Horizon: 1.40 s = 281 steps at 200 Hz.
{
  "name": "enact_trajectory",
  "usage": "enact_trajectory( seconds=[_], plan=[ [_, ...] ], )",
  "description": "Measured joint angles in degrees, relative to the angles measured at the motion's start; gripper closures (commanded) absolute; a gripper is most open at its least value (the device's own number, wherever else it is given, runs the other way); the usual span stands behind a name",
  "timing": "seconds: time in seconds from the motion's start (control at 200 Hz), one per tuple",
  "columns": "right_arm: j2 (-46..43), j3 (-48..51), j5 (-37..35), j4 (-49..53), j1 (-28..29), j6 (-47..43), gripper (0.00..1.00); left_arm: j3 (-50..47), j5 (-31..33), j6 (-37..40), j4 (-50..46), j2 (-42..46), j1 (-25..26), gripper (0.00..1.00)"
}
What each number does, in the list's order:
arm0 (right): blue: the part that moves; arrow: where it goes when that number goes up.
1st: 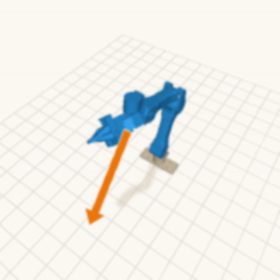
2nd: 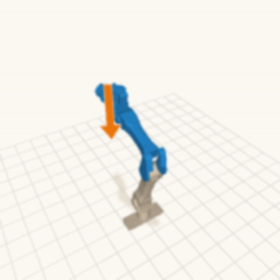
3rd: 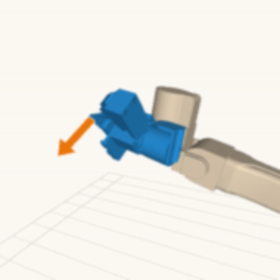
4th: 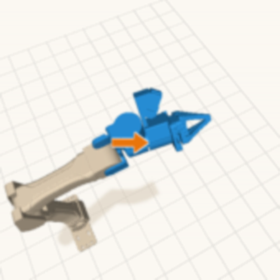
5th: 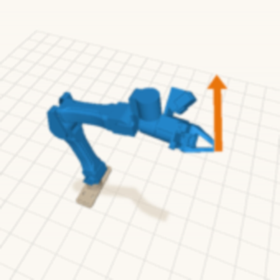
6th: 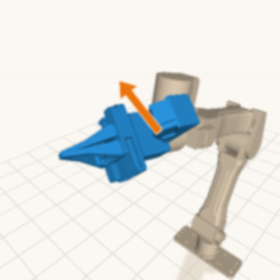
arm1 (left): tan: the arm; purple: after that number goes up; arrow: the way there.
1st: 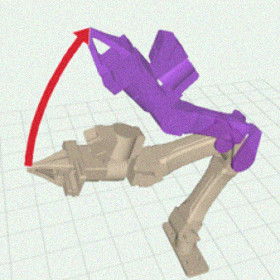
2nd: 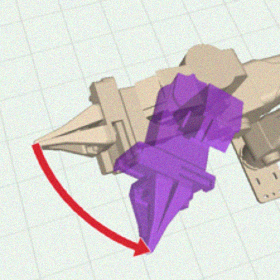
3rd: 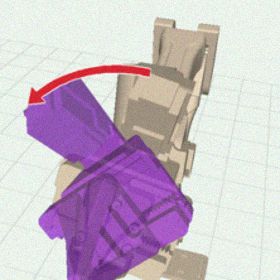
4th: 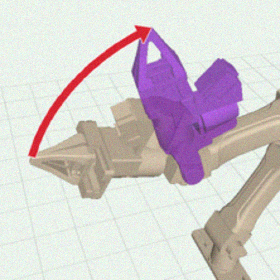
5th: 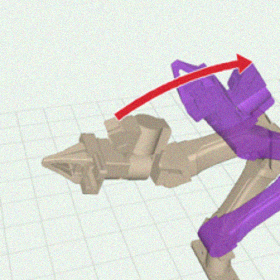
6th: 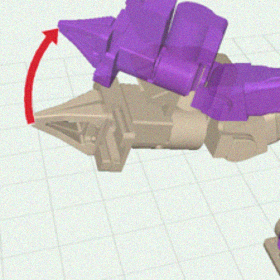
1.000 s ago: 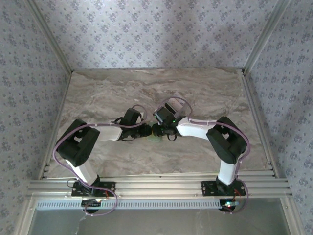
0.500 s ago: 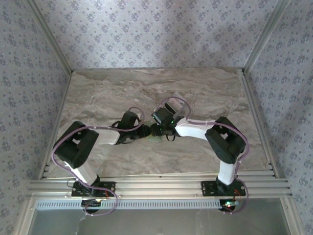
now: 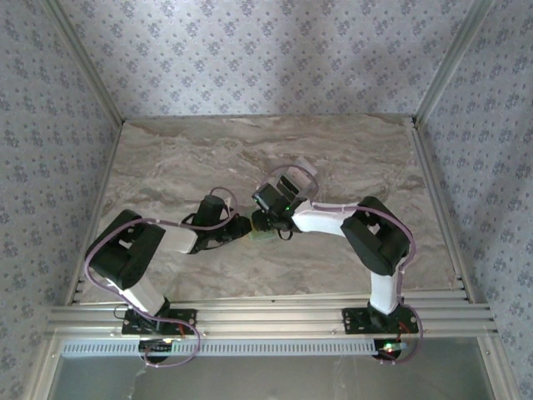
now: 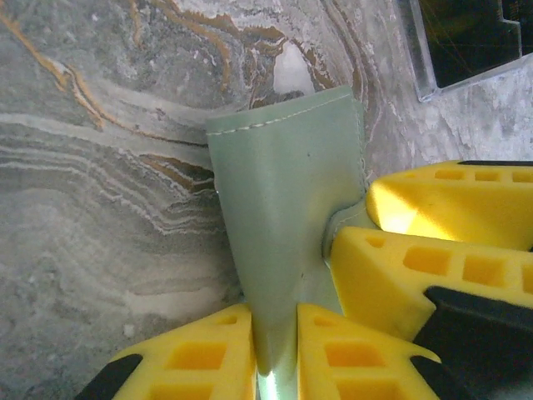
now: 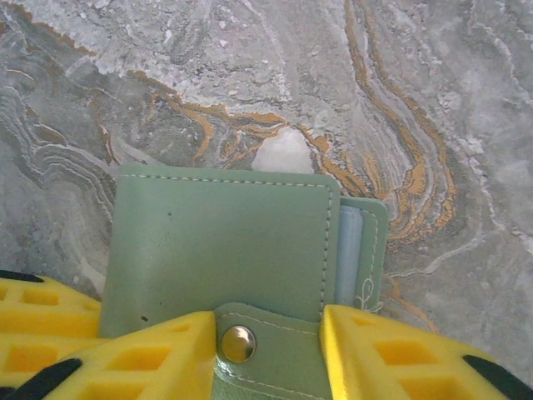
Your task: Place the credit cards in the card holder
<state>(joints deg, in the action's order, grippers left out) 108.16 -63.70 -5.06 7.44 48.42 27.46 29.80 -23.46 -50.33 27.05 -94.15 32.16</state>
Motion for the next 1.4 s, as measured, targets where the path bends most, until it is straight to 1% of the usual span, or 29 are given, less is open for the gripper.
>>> enact_trajectory(
  seconds=[0.295,0.49,0.55,0.65,0.78,0.894,0.969,1.049,1.209,1.404],
  plan=[
    [0.0,-0.4,0.7,0.7,0.0,-2.0,0.48,-0.6,-1.6,-0.8,0.3,0.0,-0.3,0.85],
    [0.2,-0.4,0.0,0.7,0.3,-2.9,0.5,-0.7,-1.8,-0.8,0.4,-0.1,-0.3,0.86],
    [0.3,-0.4,-0.5,0.7,0.5,-3.0,0.52,-0.7,-1.8,-0.8,0.5,-0.2,-0.3,0.87],
    [0.4,-0.5,-2.3,0.8,1.2,-3.5,0.61,-0.7,-1.8,-0.8,0.7,-0.4,-0.3,0.89],
    [0.4,-0.5,-5.2,1.0,2.4,-4.0,0.66,-0.6,-1.7,-0.6,0.5,-0.6,-0.4,0.92],
    [0.4,-0.9,-7.0,1.7,3.1,-4.0,0.77,-0.2,-1.5,-0.2,-0.3,-0.8,-0.5,0.96],
    [0.3,-1.6,-7.5,2.5,3.4,-4.3,0.79,0.1,-1.2,0.2,-1.3,-0.8,-0.5,0.98],
    [0.4,-1.9,-6.9,3.1,3.5,-4.4,0.83,0.5,-1.0,0.5,-2.4,-0.8,-0.5,1.0],
    [0.3,-2.3,-6.1,3.9,3.4,-4.7,0.91,1.2,-0.7,1.2,-4.2,-0.8,-0.4,1.0],
    [-0.9,-1.2,-3.2,3.8,2.0,-4.6,0.91,1.7,-0.5,1.7,-5.2,-0.8,-0.3,1.0]
  ],
)
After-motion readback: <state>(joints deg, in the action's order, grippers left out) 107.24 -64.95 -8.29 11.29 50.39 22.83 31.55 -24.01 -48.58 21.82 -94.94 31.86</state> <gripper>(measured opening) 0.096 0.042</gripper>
